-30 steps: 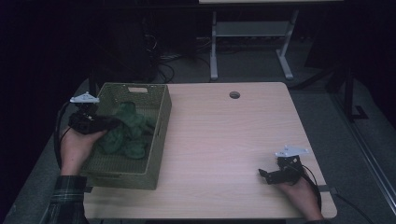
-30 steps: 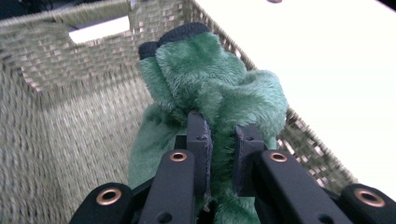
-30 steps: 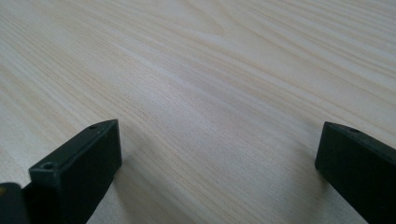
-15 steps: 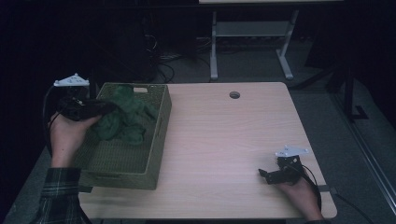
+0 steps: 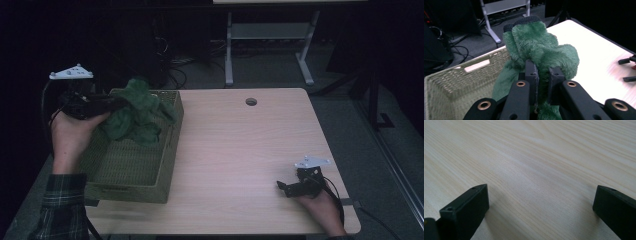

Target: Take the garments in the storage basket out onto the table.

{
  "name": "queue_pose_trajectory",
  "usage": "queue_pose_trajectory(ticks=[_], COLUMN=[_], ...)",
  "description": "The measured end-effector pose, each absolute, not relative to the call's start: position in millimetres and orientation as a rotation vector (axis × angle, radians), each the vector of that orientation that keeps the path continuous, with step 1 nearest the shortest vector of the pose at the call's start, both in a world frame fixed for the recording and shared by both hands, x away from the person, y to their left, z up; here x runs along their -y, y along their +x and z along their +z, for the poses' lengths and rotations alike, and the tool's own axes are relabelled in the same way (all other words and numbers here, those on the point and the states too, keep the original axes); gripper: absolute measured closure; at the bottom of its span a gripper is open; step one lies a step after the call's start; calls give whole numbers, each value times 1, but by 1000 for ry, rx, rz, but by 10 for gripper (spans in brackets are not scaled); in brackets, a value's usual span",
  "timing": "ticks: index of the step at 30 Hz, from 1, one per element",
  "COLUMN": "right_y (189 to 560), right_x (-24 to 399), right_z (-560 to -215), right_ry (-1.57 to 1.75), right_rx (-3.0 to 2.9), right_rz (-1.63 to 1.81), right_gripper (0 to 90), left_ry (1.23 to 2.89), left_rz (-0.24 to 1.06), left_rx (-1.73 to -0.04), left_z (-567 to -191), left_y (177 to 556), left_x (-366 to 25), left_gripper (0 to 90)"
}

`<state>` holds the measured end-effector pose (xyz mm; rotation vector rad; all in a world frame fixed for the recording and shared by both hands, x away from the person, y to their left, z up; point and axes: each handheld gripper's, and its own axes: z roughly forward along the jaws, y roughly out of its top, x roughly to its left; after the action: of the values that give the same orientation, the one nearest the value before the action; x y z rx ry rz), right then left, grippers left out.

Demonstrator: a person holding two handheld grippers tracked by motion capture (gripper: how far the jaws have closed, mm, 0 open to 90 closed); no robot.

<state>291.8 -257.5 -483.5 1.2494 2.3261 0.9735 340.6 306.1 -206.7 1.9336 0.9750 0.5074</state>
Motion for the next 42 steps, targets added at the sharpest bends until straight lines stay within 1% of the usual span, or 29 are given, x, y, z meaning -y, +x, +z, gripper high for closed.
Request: queue_pose_trajectory(ticks=[16, 30, 31, 32, 37, 42], right_y=[292, 292, 292, 292, 292, 292], right_x=[258, 257, 257, 257, 258, 257], right_z=[-484, -484, -484, -484, -484, -484], right_ry=[1249, 1249, 1249, 1249, 1248, 1249], right_rx=[-2326, -2325, -2324, -2324, -2325, -2325], right_rz=[974, 976, 976, 976, 974, 976], right_gripper=[0, 0, 0, 0, 0, 0], left_ry=[1940, 1962, 1966, 1966, 1975, 1978], left_rz=[417, 333, 319, 319, 275, 248], left_rx=[-870, -792, -780, -780, -749, -728], left_z=[-209, -224, -227, -227, -238, -246], left_y=[344, 347, 347, 347, 348, 348], left_x=[-256, -206, -197, -197, -172, -157], left_gripper=[817, 817, 817, 817, 817, 817])
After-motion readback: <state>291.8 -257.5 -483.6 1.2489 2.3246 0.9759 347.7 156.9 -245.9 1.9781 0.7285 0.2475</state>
